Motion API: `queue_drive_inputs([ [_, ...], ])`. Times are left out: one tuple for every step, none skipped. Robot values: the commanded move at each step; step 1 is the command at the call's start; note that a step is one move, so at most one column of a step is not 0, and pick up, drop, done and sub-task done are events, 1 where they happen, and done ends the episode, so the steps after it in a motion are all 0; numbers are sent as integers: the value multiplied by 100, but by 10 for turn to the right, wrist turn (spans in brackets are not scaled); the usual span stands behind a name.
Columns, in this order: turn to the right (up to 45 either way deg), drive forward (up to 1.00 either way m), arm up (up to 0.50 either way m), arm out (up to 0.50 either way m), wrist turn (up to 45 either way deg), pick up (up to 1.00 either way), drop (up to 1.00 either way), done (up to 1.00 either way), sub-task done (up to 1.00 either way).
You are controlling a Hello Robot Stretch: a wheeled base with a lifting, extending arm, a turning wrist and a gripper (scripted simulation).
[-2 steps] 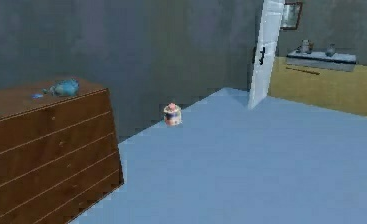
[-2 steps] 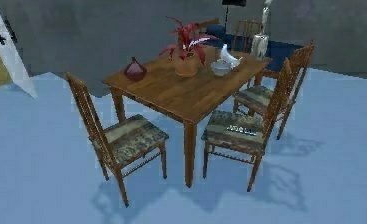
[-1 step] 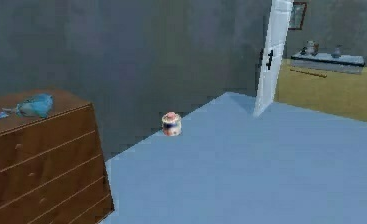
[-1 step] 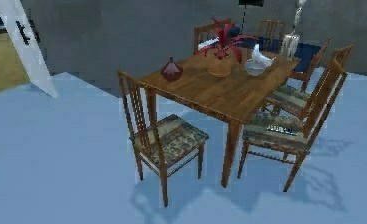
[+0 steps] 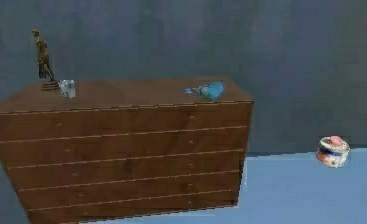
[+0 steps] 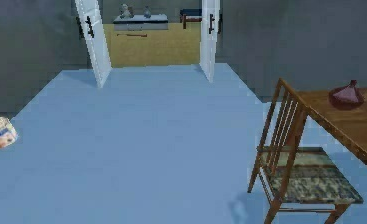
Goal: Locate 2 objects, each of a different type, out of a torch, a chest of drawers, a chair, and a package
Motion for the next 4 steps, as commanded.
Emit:
queue_drive_inputs([
  [-270,0,0,0,0,0,0,0,0],
  [0,40,0,0,0,0,0,0,0],
  [150,0,0,0,0,0,0,0,0],
  [0,0,0,0,0,0,0,100,0],
])
